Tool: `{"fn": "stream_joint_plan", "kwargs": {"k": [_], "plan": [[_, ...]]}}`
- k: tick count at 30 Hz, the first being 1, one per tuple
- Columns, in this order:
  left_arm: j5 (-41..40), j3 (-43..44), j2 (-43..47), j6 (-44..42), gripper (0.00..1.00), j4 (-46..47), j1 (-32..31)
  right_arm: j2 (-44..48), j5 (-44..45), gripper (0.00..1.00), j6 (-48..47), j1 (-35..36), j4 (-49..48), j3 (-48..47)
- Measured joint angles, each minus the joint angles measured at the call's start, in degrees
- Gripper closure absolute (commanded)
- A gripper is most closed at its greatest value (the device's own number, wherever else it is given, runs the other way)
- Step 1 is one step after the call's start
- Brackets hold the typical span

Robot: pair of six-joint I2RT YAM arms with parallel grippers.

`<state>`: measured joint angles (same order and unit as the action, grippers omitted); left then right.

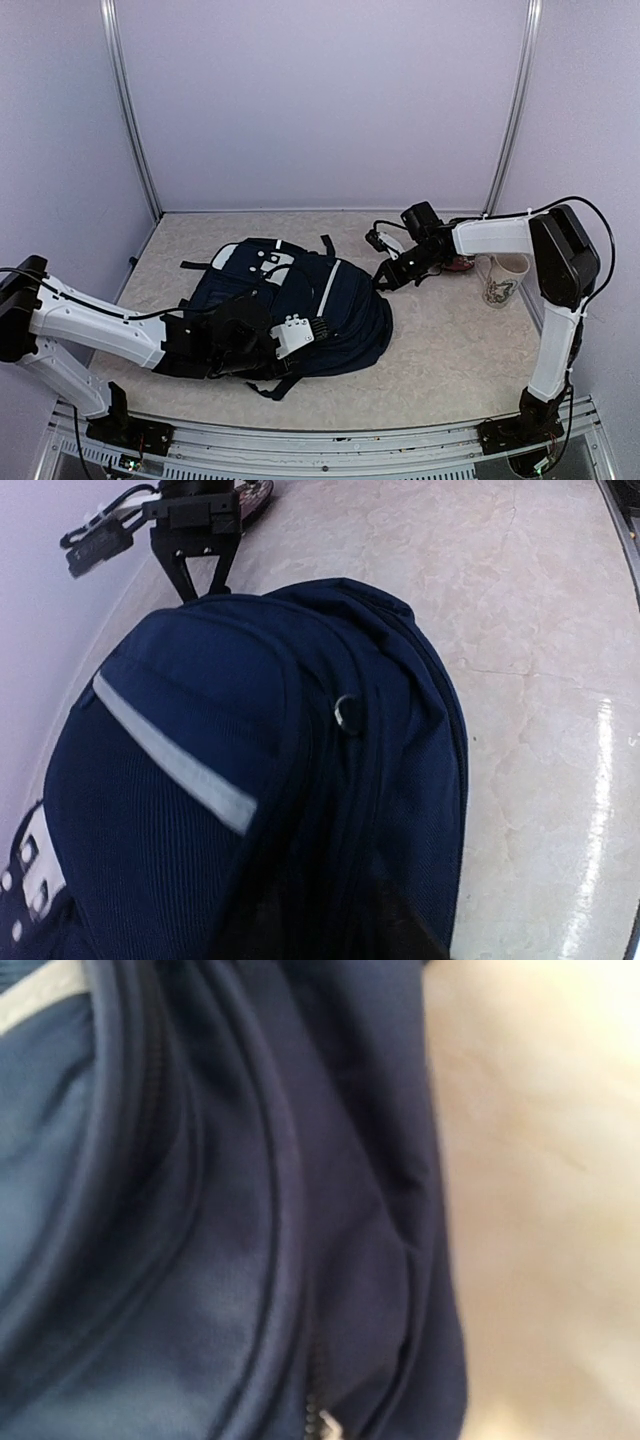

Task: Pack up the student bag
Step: Zip the student bag into the largest pocket of the bag, then rotate the student bag at the center of the board.

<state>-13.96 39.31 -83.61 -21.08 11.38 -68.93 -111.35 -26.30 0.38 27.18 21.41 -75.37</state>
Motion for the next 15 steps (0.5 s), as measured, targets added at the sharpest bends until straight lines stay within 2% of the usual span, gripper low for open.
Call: {"fn": "stream_joint_plan", "kwargs": {"k": [4, 7, 10, 15], "plan": [[0.63, -1.84, 2.91, 4.94, 0.21, -0.63, 0.20, 4.68, 2.16, 1.00, 2.93, -2.93, -7.23, 8.74], [2.43, -4.15, 8.24, 9.44, 0.12, -0.26, 2.10, 8.07, 3.58, 1.00, 5.25, -4.66, -9.81, 13.29], [3.17, -5.14, 14.12, 15.32, 0.10, -0.74, 5.57, 9.66, 4.90, 1.00, 6.84, -4.61, -11.82, 15.52], [-1.27, -2.95, 19.74, 28.81, 0.12, -6.40, 19.28, 10.93, 6.05, 1.00, 8.76, -3.93, -16.28, 19.43]]}}
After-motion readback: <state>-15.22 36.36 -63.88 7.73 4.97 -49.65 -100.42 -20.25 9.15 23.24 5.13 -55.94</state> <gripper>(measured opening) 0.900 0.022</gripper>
